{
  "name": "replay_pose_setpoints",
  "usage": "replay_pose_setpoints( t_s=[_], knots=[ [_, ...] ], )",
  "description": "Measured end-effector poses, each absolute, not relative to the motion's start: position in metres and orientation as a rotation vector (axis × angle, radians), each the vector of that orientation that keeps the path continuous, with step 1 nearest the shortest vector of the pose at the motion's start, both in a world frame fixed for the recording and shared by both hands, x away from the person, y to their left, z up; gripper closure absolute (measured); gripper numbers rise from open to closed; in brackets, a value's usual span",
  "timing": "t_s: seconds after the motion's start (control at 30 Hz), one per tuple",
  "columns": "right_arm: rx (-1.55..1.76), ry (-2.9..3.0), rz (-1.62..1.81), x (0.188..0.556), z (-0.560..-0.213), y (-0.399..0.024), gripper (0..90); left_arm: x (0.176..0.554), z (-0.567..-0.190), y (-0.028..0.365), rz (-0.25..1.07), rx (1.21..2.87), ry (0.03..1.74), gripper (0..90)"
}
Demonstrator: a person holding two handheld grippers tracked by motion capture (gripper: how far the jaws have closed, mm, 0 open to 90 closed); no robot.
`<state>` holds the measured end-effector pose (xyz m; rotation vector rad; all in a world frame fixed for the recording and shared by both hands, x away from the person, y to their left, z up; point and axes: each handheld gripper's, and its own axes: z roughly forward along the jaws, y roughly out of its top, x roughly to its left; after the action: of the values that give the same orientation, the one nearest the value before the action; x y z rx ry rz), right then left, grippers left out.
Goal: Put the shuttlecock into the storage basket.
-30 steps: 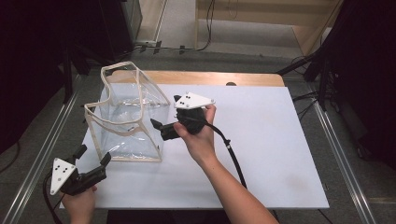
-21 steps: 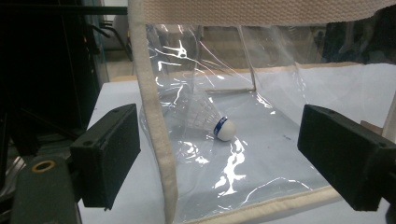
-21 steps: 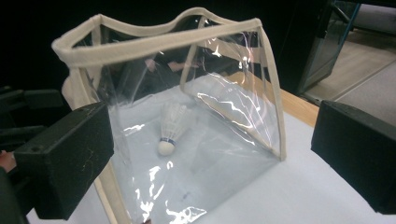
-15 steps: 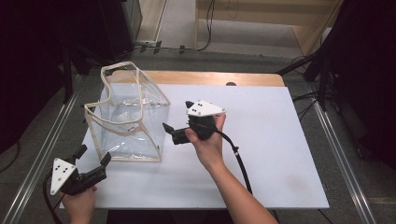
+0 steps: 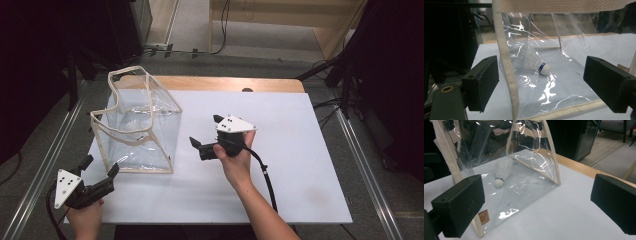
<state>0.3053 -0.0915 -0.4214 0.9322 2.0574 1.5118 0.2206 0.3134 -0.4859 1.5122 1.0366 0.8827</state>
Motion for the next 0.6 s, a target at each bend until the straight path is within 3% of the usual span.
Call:
replay_pose_setpoints(
  t_s=[0.6],
  knots=[
    [1.027,2.015,1.5,0.293,-0.447,-0.129,0.0,0.22,-0.486,0.313,0.887,1.515,1.037,13.7]
  ],
)
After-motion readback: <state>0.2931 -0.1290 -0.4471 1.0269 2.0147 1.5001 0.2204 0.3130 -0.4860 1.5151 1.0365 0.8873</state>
